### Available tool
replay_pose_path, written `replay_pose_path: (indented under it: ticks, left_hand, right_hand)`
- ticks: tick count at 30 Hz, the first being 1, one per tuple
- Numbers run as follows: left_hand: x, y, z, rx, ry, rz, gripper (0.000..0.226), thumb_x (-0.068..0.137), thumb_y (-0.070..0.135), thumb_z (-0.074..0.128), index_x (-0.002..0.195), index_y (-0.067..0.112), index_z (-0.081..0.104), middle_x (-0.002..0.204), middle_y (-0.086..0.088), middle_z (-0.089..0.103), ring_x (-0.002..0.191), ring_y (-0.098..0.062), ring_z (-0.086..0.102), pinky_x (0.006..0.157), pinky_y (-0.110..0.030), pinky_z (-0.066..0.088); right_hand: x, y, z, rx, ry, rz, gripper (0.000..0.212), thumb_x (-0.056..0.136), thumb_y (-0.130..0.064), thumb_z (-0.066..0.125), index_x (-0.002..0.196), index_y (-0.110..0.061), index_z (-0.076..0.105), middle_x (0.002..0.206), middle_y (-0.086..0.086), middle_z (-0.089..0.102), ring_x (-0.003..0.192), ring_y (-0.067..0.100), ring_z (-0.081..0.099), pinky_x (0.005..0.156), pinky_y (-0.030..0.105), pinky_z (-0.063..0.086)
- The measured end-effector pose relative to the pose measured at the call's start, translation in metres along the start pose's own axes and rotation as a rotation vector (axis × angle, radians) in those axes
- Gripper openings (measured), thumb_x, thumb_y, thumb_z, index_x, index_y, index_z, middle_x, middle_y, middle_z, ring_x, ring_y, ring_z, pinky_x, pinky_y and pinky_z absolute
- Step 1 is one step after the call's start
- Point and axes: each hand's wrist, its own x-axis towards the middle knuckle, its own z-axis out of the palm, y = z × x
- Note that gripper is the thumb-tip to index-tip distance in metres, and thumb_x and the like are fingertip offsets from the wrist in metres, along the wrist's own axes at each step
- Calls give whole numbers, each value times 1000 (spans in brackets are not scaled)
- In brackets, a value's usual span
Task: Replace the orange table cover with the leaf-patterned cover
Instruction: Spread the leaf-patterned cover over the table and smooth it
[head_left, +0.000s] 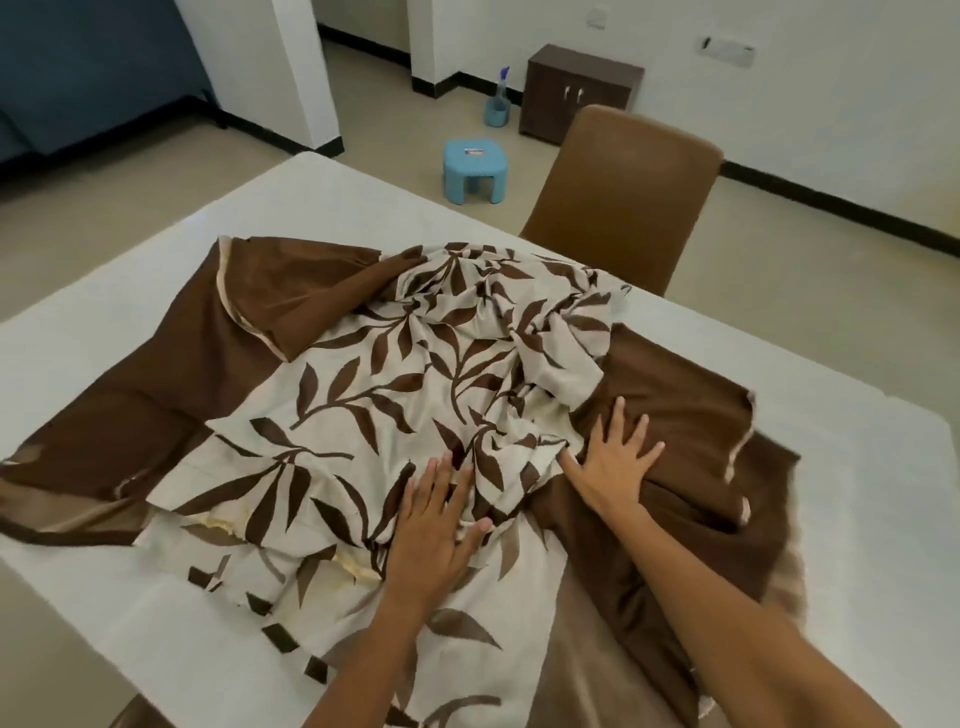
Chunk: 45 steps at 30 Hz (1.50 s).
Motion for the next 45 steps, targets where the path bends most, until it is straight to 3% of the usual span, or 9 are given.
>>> replay_pose_path:
  ticks: [5, 12, 16, 22, 25, 30, 35, 40, 45]
  left_hand:
    - [27, -11, 1, -172, 176, -405, 72, 95, 61, 19, 153, 20, 6, 160, -2, 2, 147, -17, 0, 119, -37, 13]
    - [101, -49, -5, -148, 372, -610, 76, 97, 53, 19, 149, 0, 2, 157, -16, 3, 146, -26, 6, 119, -40, 5]
    - [135, -55, -6, -138, 400, -631, 78, 97, 54, 16, 148, -4, 3, 156, -19, 7, 146, -27, 7, 119, -39, 4]
    - [150, -45, -13, -267, 420, -565, 78, 97, 57, 14, 150, 0, 4, 158, -14, 4, 147, -23, 5, 119, -39, 0]
    - [122, -38, -26, -351, 440, -467, 76, 97, 56, 17, 151, 5, 4, 160, -7, 0, 147, -18, 1, 119, -38, -2]
    - [65, -97, -58, -29, 302, -345, 71, 95, 57, 19, 152, 16, 10, 160, -4, 2, 147, -19, -1, 118, -38, -4]
    - [39, -147, -48, 19, 76, -344, 72, 93, 66, 7, 152, 24, 15, 160, -1, 7, 147, -18, 5, 117, -46, 9]
    - [41, -126, -36, -9, 109, -477, 72, 94, 64, 7, 151, 21, 16, 159, -4, 11, 147, -20, 6, 118, -47, 9]
    - [37, -68, -21, -6, 150, -603, 70, 96, 58, 12, 149, 14, 26, 157, -12, 18, 145, -29, 14, 117, -47, 11]
  right_hand:
    - [80, -114, -5, -55, 64, -359, 94, 67, -67, 2, 145, -22, 30, 157, 9, 12, 142, 41, -4, 107, 66, -2]
    - [126, -208, -4, -110, 61, -828, 74, 83, -64, 20, 143, -23, 36, 153, 9, 26, 142, 37, 11, 109, 63, -1]
    - [87, -158, 4, 57, 356, -433, 64, 88, -61, 30, 134, -21, 50, 147, 11, 39, 138, 35, 29, 108, 60, 2]
    - [2, -62, 32, 113, 308, 22, 77, 90, -66, 11, 142, -18, 40, 151, 14, 30, 138, 39, 25, 106, 64, 17]
    - [21, -35, 29, 121, 268, -12, 75, 89, -66, 15, 144, -21, 35, 153, 10, 26, 140, 34, 23, 109, 59, 18]
    - [87, 11, -4, 76, 176, -226, 78, 87, -71, 2, 149, -28, 17, 158, 1, 9, 145, 23, 6, 116, 53, 9]
    - [67, -19, -24, 234, 426, -89, 69, 95, -58, 6, 147, -18, 27, 155, 7, 22, 144, 24, 15, 115, 55, 10]
    - [-9, -65, 30, 206, 271, -219, 71, 91, -67, 15, 148, -26, 24, 156, 6, 18, 144, 25, 15, 111, 54, 14]
    - [37, -34, 21, 74, 193, -289, 74, 88, -71, 3, 149, -30, 10, 158, -2, 4, 145, 16, 1, 115, 47, 3]
